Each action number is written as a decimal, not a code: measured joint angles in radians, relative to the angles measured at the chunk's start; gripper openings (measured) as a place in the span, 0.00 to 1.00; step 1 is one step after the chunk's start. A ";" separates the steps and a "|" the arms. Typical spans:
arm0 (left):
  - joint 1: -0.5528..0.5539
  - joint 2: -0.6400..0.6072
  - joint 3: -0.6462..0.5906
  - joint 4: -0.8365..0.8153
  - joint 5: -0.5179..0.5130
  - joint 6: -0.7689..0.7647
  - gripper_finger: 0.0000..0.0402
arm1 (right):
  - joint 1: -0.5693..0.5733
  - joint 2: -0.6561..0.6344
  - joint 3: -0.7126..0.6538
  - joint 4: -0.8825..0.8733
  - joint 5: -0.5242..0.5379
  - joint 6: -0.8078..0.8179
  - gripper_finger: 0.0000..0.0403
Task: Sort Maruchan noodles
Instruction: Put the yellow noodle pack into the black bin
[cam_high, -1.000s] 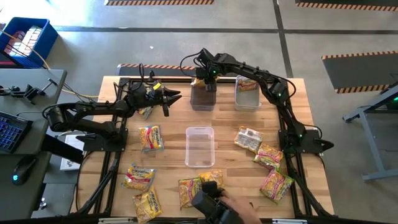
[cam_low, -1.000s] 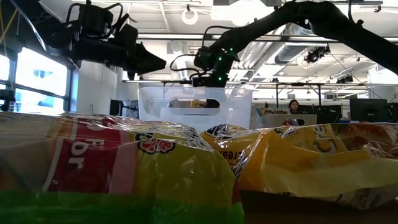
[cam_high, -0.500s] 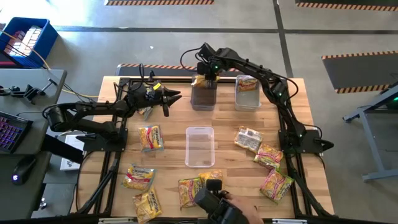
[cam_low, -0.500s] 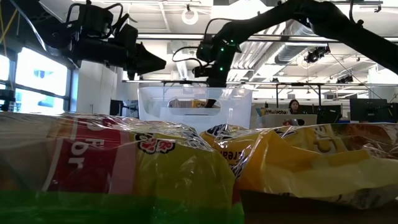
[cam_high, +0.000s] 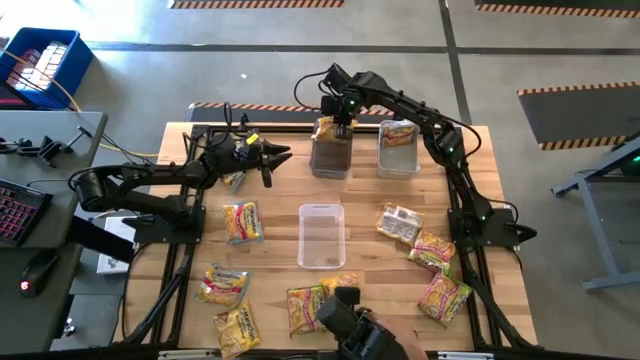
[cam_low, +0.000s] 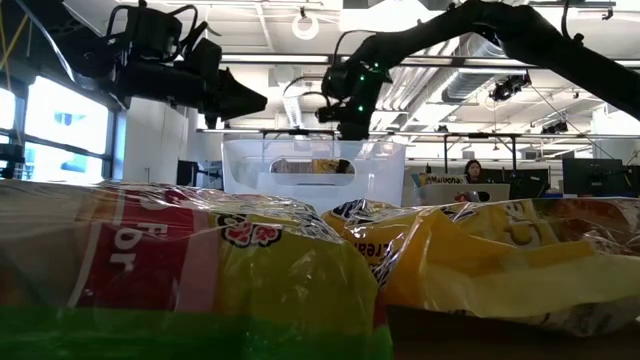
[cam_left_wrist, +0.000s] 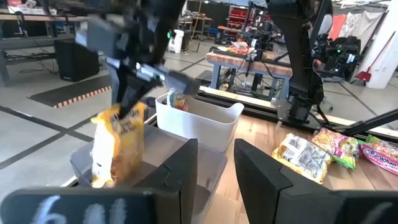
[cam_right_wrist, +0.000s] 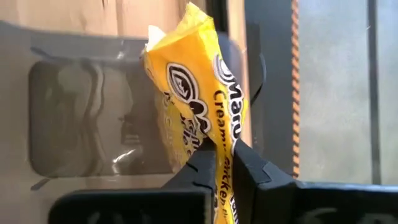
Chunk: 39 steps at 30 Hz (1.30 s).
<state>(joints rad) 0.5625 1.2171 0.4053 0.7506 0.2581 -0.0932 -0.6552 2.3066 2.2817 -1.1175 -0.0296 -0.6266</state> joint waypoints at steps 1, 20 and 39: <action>0.000 0.000 0.000 0.000 0.000 0.000 0.23 | 0.000 0.000 0.017 -0.004 0.000 0.000 0.01; 0.000 0.000 0.000 0.000 -0.006 -0.006 0.23 | 0.055 0.004 0.073 -0.107 0.215 0.052 0.00; 0.000 0.000 0.000 -0.001 -0.008 -0.010 0.23 | 0.056 0.005 -0.039 0.010 0.219 0.100 0.01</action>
<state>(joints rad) 0.5621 1.2171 0.4053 0.7494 0.2497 -0.1036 -0.5991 2.3119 2.2428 -1.1080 0.1895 -0.5267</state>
